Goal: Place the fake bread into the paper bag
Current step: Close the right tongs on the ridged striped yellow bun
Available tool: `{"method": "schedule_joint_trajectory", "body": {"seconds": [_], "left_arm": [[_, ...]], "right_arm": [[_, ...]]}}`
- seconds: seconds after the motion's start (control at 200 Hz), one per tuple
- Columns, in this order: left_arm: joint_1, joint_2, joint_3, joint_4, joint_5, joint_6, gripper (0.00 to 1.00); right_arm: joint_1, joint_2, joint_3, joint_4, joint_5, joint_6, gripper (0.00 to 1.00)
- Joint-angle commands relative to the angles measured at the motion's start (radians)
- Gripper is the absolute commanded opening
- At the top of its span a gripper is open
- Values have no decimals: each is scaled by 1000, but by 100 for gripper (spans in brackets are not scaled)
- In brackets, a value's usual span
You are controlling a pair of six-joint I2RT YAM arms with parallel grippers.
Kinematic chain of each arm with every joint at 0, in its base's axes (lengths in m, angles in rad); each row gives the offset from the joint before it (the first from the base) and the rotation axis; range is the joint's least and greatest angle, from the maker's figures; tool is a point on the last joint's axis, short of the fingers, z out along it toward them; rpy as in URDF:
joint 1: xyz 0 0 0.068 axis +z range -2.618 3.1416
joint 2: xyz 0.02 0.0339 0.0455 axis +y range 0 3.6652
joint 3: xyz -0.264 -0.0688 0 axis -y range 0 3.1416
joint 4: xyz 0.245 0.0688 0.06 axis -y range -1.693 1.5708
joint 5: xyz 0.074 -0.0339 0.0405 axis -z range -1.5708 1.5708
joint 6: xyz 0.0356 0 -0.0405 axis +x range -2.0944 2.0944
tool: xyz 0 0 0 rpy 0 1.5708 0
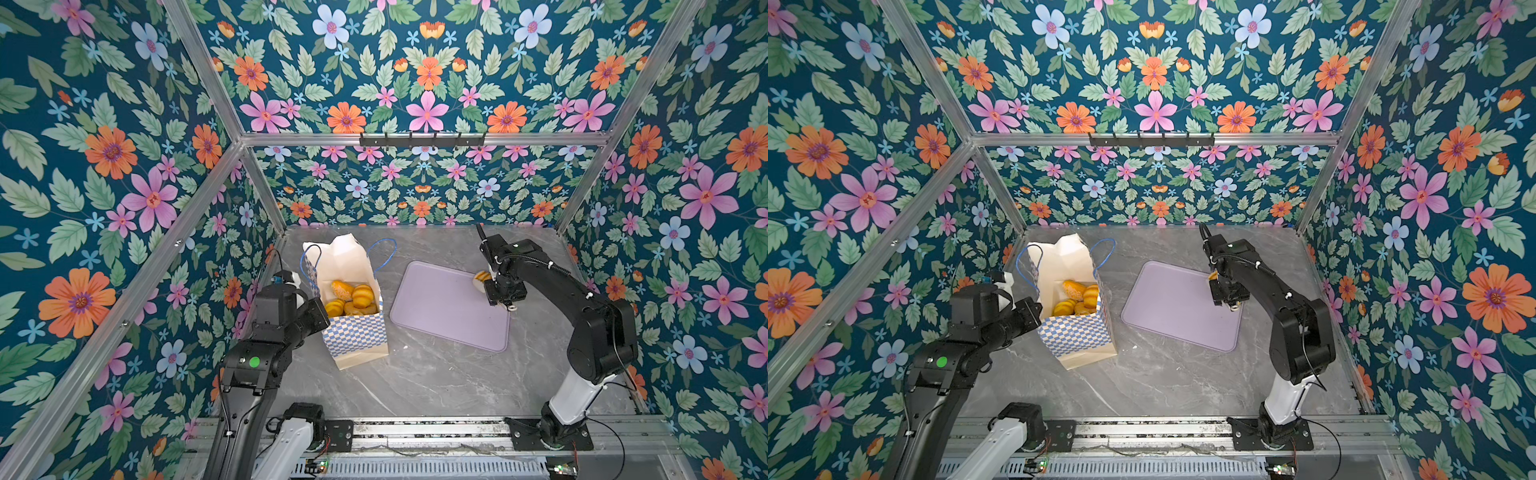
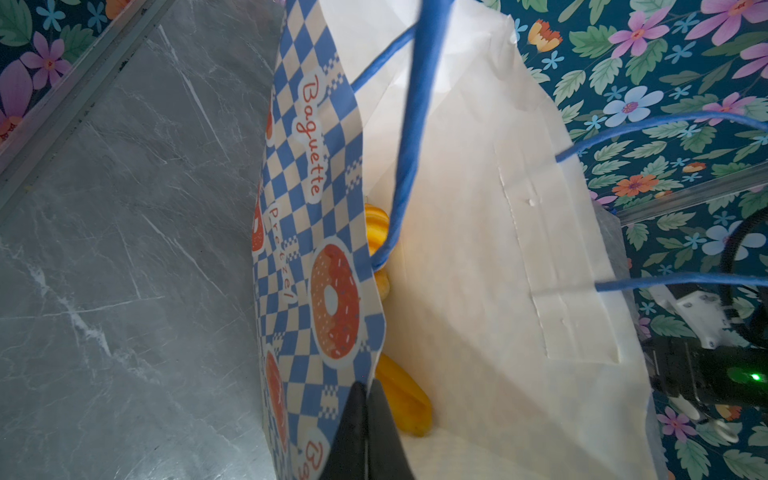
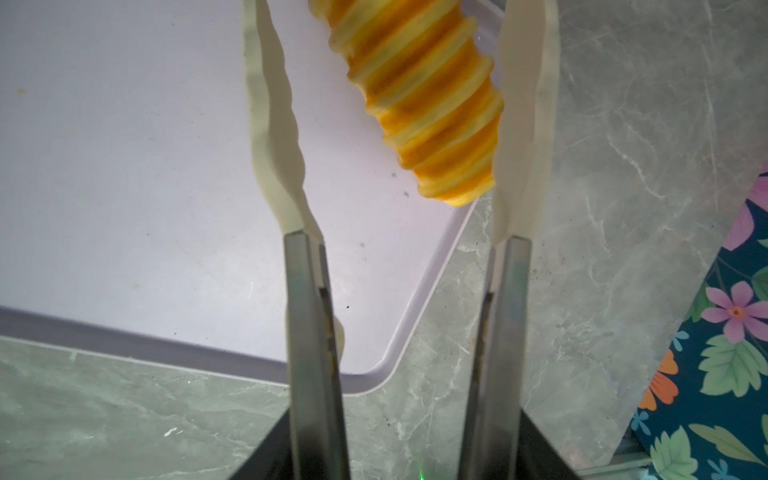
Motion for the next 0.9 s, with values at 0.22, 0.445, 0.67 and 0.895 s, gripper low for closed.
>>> {"method": "schedule_joint_trajectory", "body": {"seconds": [0.22,0.445,0.67,0.895], "left_arm": [[-1,6,-2,19,10,20,7],[-1,12,-2,19,13,24,7],[0,14,1,19,17,25,7],[-1,13,4,16,17,23,7]], "right_arm": [[-14,43,38,16,-33,-37,57],[-21,71,54,21,-47,-40,57],[-24,100,69,24,-44,-45,55],[-23,121,72,28,-27,-49,50]]}}
